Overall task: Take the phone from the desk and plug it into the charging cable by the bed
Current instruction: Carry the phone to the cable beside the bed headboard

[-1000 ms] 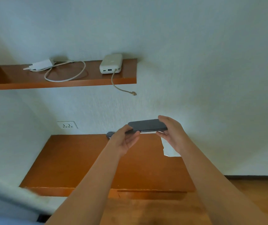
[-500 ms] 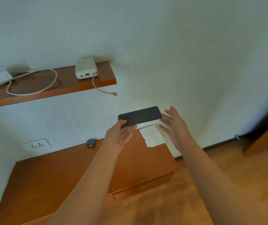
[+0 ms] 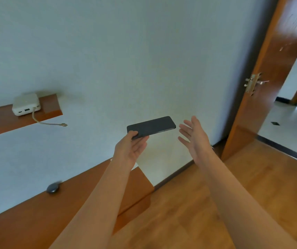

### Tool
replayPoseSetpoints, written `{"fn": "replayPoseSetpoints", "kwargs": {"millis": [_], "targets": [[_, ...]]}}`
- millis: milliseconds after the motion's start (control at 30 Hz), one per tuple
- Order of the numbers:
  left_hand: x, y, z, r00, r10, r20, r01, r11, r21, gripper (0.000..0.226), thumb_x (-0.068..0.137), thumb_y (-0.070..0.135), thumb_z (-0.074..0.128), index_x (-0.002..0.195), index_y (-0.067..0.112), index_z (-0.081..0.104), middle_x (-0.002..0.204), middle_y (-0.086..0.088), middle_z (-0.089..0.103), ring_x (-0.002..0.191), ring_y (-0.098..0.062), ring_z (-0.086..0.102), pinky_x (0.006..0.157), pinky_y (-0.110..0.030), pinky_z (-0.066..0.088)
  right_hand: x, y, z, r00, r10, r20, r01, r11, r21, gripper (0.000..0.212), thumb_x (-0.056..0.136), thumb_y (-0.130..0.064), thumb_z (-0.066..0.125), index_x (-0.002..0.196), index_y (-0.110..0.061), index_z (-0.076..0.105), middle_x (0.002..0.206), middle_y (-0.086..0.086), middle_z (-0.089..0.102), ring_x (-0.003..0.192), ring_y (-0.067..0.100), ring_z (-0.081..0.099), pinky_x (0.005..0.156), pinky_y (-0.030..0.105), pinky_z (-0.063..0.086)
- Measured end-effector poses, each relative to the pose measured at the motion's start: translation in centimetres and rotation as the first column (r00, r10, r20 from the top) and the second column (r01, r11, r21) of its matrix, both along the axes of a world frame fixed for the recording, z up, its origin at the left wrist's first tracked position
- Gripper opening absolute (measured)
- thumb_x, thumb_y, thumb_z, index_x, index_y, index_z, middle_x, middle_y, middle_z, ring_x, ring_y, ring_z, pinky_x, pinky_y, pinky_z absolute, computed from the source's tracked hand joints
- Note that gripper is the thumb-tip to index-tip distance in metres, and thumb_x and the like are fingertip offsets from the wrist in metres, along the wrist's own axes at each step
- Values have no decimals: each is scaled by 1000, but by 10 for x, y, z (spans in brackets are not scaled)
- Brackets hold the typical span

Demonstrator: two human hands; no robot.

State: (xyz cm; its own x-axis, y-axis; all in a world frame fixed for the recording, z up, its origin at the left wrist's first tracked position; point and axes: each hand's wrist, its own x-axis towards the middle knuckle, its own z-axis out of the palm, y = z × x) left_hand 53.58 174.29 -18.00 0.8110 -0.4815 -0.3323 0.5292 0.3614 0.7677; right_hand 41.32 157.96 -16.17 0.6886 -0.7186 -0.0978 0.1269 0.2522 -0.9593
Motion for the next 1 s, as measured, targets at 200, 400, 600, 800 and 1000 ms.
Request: {"fn": "replayPoseSetpoints", "kwargs": {"millis": [200, 400, 600, 800, 1000], "targets": [[-74, -77, 14, 999, -49, 0, 49, 998, -47, 13, 93, 13, 65, 106, 12, 64, 89, -12, 81, 82, -22, 79, 57, -26, 61, -88, -67, 15, 997, -81, 12, 81, 997, 3, 57, 98, -51, 33, 141, -14, 43, 141, 7, 51, 127, 22, 49, 107, 42, 41], [-133, -160, 24, 982, -185, 30, 186, 980, -74, 15, 93, 13, 64, 107, 9, 66, 86, -12, 81, 83, -22, 79, 59, -27, 61, -171, -133, 27, 978, -207, 35, 207, 978, 8, 60, 97, -54, 34, 143, -16, 42, 140, 4, 52, 127, 19, 48, 104, 38, 40], [-177, -257, 33, 938, -341, 59, 345, 935, -82, 20, 92, 13, 65, 112, 7, 66, 91, -14, 80, 88, -24, 78, 62, -29, 62, -236, -206, 28, 926, -373, 59, 374, 928, -5, 61, 96, -55, 34, 144, -17, 40, 140, 2, 52, 128, 19, 48, 108, 41, 38], [-205, -355, 19, 871, -488, 57, 490, 871, -43, 24, 93, 14, 64, 116, 8, 63, 90, -13, 80, 88, -25, 78, 64, -31, 63, -273, -272, 11, 833, -554, 9, 554, 832, 26, 62, 93, -58, 38, 142, -20, 44, 135, 0, 56, 121, 15, 53, 99, 35, 43], [-228, -472, -5, 754, -657, 17, 657, 753, -25, 24, 90, 12, 67, 113, 8, 62, 93, -16, 80, 85, -25, 78, 60, -30, 61, -307, -335, -6, 704, -709, -37, 710, 705, -8, 63, 93, -59, 37, 142, -20, 42, 136, -1, 54, 123, 17, 51, 107, 39, 39]]}}
